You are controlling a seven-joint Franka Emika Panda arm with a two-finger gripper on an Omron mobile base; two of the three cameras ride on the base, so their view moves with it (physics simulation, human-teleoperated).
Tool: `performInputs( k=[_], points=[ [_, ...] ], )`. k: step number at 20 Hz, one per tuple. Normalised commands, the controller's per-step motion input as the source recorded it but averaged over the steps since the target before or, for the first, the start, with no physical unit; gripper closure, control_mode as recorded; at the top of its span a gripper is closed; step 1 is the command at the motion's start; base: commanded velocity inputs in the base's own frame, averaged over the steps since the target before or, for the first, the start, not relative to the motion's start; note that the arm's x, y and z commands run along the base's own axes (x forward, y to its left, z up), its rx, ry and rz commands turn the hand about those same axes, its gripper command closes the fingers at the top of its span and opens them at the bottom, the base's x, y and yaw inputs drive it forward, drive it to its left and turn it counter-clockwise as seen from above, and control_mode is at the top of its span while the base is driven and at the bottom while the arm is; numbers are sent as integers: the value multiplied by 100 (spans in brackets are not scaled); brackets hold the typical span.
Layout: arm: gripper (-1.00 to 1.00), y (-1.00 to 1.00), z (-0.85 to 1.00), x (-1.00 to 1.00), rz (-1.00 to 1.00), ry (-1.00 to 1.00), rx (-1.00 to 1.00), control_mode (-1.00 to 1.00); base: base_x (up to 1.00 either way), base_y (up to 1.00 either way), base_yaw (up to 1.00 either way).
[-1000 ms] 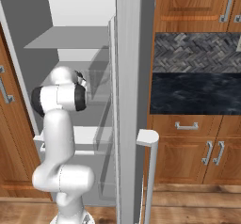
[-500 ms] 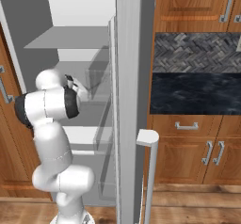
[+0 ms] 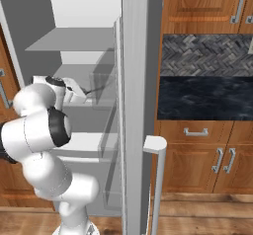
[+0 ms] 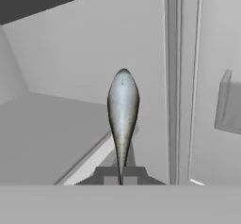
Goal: Take the cheese, fish, and sweet potato from the fridge and place them on the plate on the dining counter to create an appetizer plate.
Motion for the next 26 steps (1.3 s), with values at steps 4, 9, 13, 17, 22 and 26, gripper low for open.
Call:
performInputs(
  k=[4,9,13,17,22,26],
  points=[
    [100,4,37,-71,-3,0,0,-100,0,0,0],
    [100,0,55,-76,-3,0,0,-100,0,0,0],
    [100,1,58,-78,-1,0,0,-100,0,0,0],
    [100,0,57,-83,-1,0,0,-100,0,0,0],
    [100,3,38,-73,0,0,0,-100,0,0,0],
    [100,1,23,-52,0,0,0,-100,0,0,0]
  ],
)
